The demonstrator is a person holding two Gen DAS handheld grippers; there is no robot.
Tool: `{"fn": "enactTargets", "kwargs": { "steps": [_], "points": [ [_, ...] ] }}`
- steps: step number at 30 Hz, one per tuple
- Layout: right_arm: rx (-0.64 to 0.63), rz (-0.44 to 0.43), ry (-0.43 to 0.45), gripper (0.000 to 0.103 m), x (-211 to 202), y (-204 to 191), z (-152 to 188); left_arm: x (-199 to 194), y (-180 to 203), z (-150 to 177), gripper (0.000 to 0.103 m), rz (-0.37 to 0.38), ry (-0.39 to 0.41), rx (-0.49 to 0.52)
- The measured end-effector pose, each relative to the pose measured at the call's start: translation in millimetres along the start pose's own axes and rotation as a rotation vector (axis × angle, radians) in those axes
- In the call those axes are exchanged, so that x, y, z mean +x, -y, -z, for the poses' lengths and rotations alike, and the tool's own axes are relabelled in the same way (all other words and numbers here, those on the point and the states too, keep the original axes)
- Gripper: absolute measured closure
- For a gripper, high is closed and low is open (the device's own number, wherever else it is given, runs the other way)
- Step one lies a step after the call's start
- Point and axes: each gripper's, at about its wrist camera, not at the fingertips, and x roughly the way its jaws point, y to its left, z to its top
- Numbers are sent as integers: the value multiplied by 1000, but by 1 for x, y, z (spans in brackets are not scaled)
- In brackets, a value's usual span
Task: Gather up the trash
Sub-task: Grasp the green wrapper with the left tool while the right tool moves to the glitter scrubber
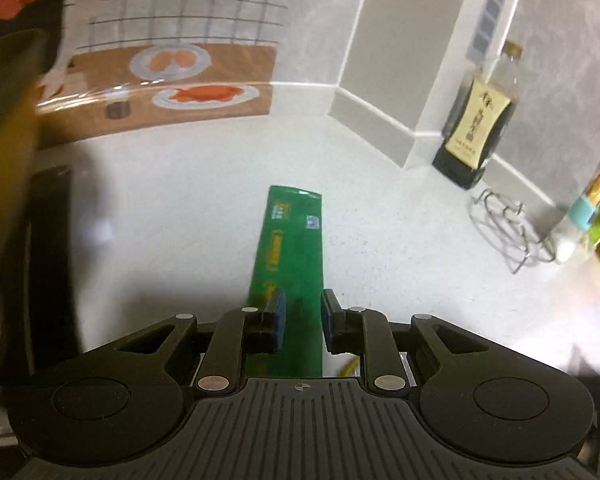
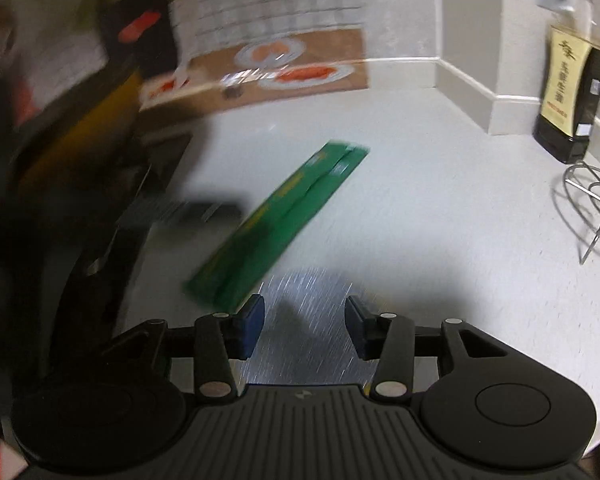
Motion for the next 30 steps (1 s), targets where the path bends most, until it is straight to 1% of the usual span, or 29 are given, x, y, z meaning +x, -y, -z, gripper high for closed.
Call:
{"fn": "enactTargets", "kwargs": {
  "steps": [2, 3, 6, 9, 12, 17, 22, 26, 30],
  "points": [
    [-28, 0, -33, 59, 4, -6, 15, 10, 8, -3, 81, -20, -6, 47],
    [-27, 15, -48, 59, 5, -7, 20, 15, 11, -5, 81, -30, -9, 74],
    [-33, 59, -28, 59, -4, -4, 34, 31, 16, -5, 81, -79, -44, 148],
    [12, 112, -23, 59, -16, 16, 46, 37, 13, 1, 81, -96, -91, 147],
    [88, 109, -8, 59, -27, 38, 56, 33, 13, 7, 81, -99, -97, 156],
    [177, 56, 26, 59, -33, 55, 66, 29, 12, 13, 81, -80, -107, 158],
    [192, 42, 47, 53, -31, 55, 70, 20, 7, 17, 81, -53, -120, 136],
    [187, 40, 60, 49, -32, 54, 73, 5, 5, 26, 81, 18, -161, 117],
    [215, 19, 78, 40, -32, 56, 75, -24, 12, 49, 81, 85, -212, 164]
  ]
}}
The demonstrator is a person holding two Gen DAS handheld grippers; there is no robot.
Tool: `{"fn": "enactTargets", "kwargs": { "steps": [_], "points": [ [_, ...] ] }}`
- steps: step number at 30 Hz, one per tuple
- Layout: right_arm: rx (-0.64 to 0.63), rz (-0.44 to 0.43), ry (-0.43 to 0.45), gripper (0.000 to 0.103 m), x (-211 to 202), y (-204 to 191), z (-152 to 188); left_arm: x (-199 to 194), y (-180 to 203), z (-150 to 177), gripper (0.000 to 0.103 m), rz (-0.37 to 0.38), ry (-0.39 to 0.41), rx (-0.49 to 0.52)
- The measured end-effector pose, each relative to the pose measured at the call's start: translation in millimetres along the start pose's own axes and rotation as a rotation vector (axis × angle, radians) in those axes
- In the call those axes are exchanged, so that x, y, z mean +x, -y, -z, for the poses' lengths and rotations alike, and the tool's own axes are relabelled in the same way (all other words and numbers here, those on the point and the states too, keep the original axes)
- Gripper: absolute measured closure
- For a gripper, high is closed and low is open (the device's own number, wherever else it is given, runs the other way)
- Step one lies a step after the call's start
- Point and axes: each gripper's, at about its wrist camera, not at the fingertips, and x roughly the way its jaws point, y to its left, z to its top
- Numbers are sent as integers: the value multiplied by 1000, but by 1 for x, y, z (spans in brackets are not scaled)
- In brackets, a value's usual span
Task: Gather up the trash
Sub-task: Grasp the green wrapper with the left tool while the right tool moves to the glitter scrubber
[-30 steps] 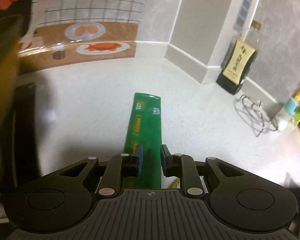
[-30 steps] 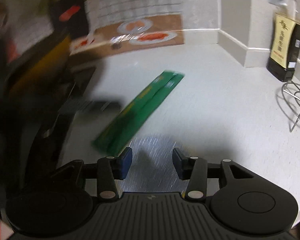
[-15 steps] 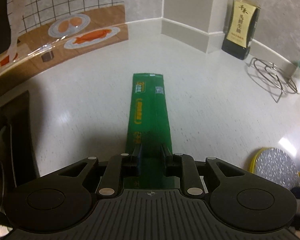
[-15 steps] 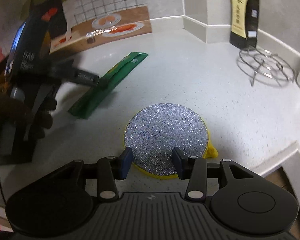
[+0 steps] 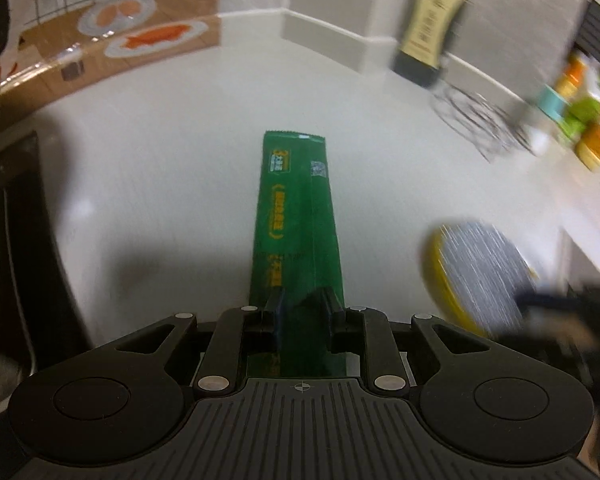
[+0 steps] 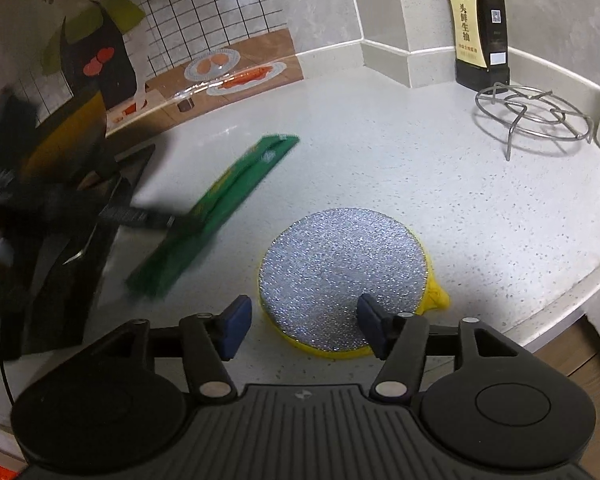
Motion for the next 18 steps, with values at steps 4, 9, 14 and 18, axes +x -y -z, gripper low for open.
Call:
{"fn": "enactTargets", "kwargs": {
  "steps": [4, 9, 14, 18],
  "points": [
    [-6, 9, 12, 37, 0, -4, 3, -23, 11, 26, 81, 51, -37, 42],
    [-30, 35, 11, 34, 1, -11, 4, -44, 22, 33, 81, 38, 74, 81],
    [-66, 117, 59, 32, -9, -20, 0, -28, 33, 29, 81, -9, 44, 134],
    [-86, 169, 70, 26, -8, -16, -2, -18, 39, 35, 80, -25, 25, 166]
  ]
}}
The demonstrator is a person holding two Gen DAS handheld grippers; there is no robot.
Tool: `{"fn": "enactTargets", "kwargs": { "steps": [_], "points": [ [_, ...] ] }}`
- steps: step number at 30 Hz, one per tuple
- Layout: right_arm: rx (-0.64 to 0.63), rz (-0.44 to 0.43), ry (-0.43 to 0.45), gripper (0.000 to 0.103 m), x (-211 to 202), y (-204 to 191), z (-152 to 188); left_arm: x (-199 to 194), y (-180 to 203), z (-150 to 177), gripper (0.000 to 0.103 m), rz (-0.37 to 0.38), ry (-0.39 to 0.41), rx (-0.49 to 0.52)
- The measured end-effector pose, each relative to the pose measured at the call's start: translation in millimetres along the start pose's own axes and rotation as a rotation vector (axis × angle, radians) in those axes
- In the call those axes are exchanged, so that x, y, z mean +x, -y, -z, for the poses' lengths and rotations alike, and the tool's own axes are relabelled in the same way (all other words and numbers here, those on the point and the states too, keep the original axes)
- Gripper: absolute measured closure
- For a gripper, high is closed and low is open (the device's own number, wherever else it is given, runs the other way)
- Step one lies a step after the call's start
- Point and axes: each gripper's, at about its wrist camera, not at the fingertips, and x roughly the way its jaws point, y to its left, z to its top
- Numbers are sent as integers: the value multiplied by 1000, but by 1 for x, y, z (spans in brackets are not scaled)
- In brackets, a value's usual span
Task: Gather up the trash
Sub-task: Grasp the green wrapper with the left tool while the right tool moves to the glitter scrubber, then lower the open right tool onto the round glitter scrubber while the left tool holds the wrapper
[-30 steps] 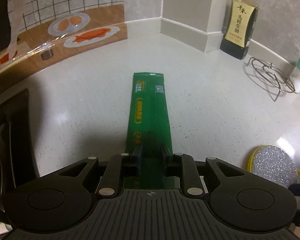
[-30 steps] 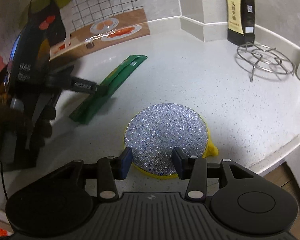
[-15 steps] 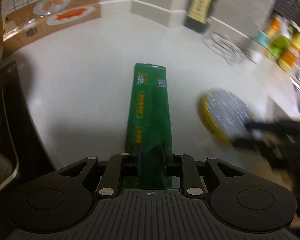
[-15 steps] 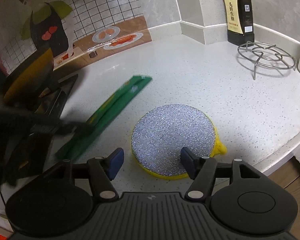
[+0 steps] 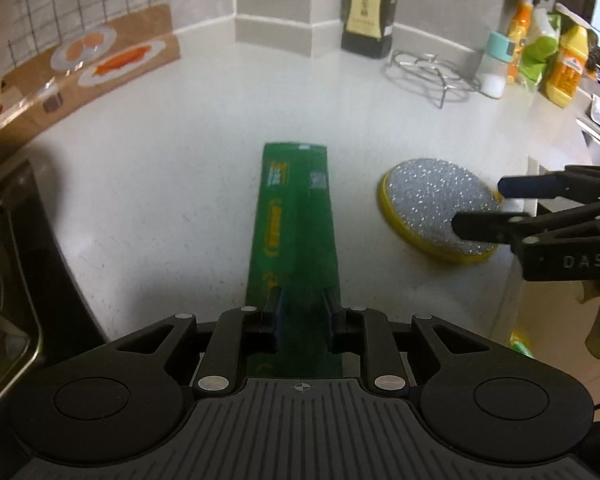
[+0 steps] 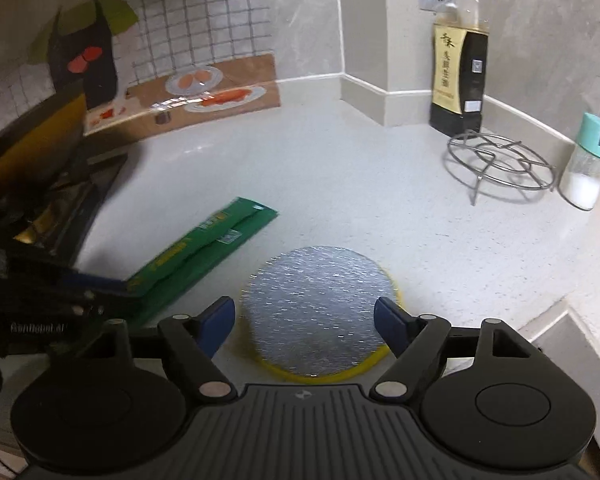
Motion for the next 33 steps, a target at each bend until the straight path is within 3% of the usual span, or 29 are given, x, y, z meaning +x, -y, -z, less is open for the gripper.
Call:
{"fn": "enactTargets", "kwargs": {
  "steps": [2, 4, 6, 8, 11, 14, 18, 31, 33],
  "points": [
    [20, -5, -28, 26, 5, 5, 1, 2, 2, -1, 80, 20, -6, -1],
    [55, -26, -58, 23, 10, 10, 4, 5, 3, -1, 73, 40, -17, 4],
    [56, -24, -48, 22, 10, 10, 8, 6, 5, 0, 58, 66, -15, 21],
    [37, -20, -49, 20, 11, 6, 9, 6, 6, 0, 52, 87, -13, 17],
    [18, -15, -45, 16, 12, 2, 12, 3, 4, 0, 52, 87, 3, 0],
    [-12, -1, -39, 13, 13, -2, 16, -2, 1, -2, 53, 21, 43, 8],
    [-32, 13, -56, 2, 18, -6, 23, 8, -6, -1, 50, -21, 2, 1],
    [-68, 38, -44, 0, 19, -14, 29, 13, -2, 3, 48, -38, 52, -68],
    [-56, 21, -60, 1, 18, -12, 26, 12, -2, 4, 59, -50, 57, -78]
  ]
}}
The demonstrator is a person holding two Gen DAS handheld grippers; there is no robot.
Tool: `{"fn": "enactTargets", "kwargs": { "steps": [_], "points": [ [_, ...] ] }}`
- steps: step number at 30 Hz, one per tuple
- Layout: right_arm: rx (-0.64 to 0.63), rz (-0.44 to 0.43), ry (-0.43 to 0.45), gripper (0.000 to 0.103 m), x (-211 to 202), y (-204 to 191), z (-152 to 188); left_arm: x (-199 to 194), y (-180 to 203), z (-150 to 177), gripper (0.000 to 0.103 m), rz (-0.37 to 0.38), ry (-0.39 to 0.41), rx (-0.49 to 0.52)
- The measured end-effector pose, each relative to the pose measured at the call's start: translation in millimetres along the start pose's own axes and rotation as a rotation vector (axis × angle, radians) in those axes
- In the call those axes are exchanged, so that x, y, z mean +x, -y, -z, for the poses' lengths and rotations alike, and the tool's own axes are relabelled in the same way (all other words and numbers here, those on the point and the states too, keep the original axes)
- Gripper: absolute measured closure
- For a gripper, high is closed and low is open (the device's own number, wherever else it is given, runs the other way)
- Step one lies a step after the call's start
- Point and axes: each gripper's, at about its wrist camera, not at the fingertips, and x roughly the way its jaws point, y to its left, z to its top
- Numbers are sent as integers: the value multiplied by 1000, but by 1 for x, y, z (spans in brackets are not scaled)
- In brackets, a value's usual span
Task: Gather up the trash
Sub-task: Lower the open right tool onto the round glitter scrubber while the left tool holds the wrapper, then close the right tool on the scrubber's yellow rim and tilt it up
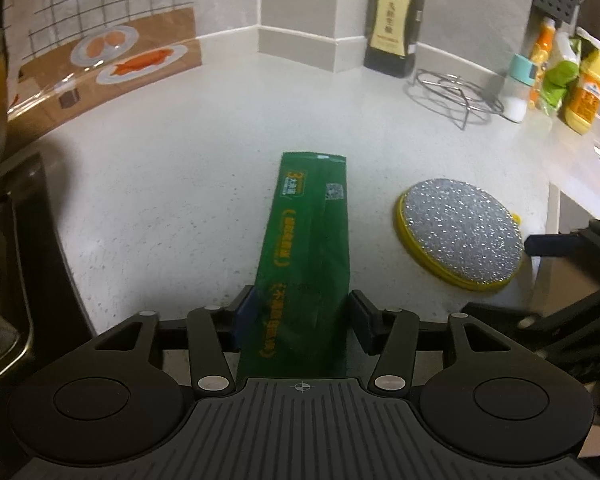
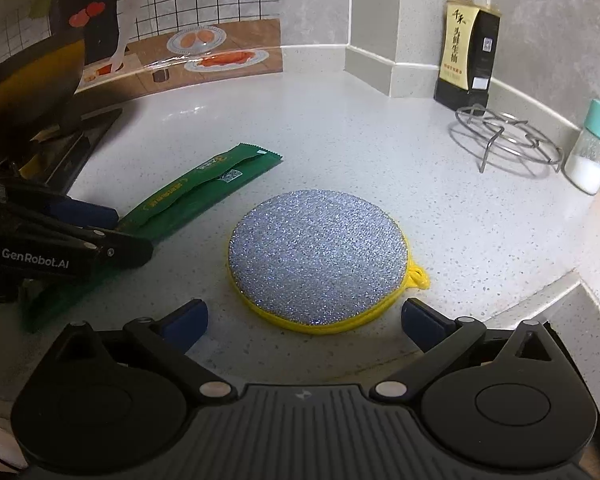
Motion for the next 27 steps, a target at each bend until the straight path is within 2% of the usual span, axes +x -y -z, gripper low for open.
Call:
{"fn": "enactTargets", "kwargs": {
  "steps": [2, 4, 8, 9, 12, 13, 19, 24, 27],
  "points": [
    [54, -43, -2, 7, -7, 9, -4, -4, -4, -1, 70, 20, 2, -42],
    [126, -72, 51, 7, -21, 24, -9, -9, -7, -1, 90, 67, 10, -97],
    [234, -39, 93, 7, -25, 54, -21, -12, 3, 2, 89, 127, 6, -115],
    [276, -39, 86, 10, -21, 63, -24, -11, 6, 3, 89, 141, 3, -118],
    [378, -98, 48, 41, -4, 81, -29, -10, 14, 2, 89, 184, -5, -137],
    [406, -122, 28, 46, 2, 85, -30, -9, 16, 2, 89, 194, -8, -141],
    [490, -191, -20, 46, 19, 91, -31, -6, 25, 3, 89, 215, -13, -136],
    [464, -284, -17, 46, 6, 79, -33, -6, 20, 2, 89, 214, -14, -155],
    [443, -380, 1, 46, -8, 72, -35, -6, 20, 3, 89, 214, -14, -156]
  ]
}}
